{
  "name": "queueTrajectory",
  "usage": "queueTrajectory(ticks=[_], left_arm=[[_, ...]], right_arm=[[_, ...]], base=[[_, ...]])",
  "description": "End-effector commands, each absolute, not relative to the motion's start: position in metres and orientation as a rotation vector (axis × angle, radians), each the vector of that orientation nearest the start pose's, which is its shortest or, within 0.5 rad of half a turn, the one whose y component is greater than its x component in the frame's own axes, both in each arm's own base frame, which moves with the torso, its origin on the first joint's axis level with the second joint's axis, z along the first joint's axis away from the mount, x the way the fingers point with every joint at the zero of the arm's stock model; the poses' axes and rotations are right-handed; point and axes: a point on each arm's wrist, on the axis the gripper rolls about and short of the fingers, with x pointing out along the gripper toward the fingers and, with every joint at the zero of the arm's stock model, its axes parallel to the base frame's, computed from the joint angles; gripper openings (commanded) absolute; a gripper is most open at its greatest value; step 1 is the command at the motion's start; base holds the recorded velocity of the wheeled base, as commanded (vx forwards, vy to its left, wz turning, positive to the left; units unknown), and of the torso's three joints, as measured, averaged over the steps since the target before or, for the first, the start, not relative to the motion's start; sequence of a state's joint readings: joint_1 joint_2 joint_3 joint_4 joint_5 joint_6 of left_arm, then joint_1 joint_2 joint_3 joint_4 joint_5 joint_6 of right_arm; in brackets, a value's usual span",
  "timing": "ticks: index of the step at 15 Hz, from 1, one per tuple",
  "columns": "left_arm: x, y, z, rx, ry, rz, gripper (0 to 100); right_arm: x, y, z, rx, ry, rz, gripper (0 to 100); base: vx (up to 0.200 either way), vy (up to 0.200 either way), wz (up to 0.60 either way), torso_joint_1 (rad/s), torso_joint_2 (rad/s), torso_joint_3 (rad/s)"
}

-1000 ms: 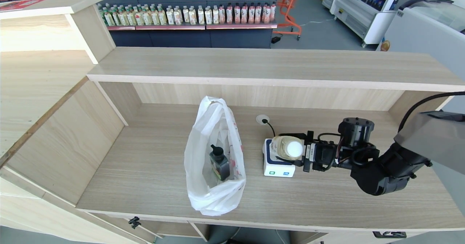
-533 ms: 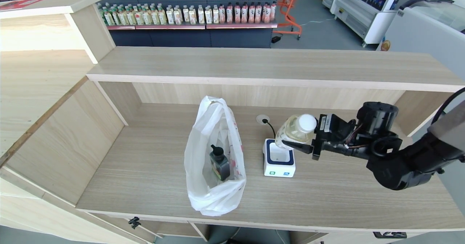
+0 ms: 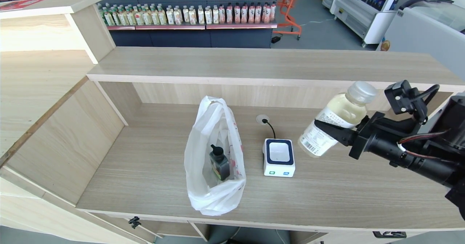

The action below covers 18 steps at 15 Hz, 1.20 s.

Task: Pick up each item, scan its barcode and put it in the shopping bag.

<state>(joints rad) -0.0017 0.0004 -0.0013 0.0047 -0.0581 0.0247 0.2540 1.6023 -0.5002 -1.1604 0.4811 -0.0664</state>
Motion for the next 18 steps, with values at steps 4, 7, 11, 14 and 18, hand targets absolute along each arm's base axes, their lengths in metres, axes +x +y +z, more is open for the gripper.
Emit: queueTrajectory(ticks=[4, 7, 11, 14, 18], left_arm=[[-0.023, -0.001, 0.075, 0.023, 0.002, -0.06, 100], [-0.023, -0.001, 0.075, 0.021, 0.004, -0.06, 100], [-0.023, -0.001, 0.075, 0.021, 0.002, -0.06, 100], [-0.023, -0.001, 0.075, 0.024, 0.002, -0.06, 100], [-0.023, -0.001, 0.075, 0.024, 0.002, -0.06, 100]], right_arm=[[0.234, 0.072, 0.186, -0.059, -0.09, 0.732, 0], [0.234, 0.072, 0.189, 0.019, -0.071, 0.702, 0], [0.252, 0.076, 0.175, 0.036, -0.013, 0.685, 0], [0.291, 0.088, 0.172, 0.033, -0.024, 0.668, 0], [0.303, 0.111, 0.16, 0.035, 0.018, 0.698, 0]], base=[[0.0, 0.05, 0.0, -0.001, 0.0, 0.001], [0.0, 0.2, 0.0, -0.001, 0.0, 0.004], [0.0, 0.2, 0.0, 0.004, 0.0, 0.007], [0.0, 0.067, 0.0, 0.002, 0.0, 0.001], [0.0, 0.0, 0.0, 0.0, 0.0, 0.0]])
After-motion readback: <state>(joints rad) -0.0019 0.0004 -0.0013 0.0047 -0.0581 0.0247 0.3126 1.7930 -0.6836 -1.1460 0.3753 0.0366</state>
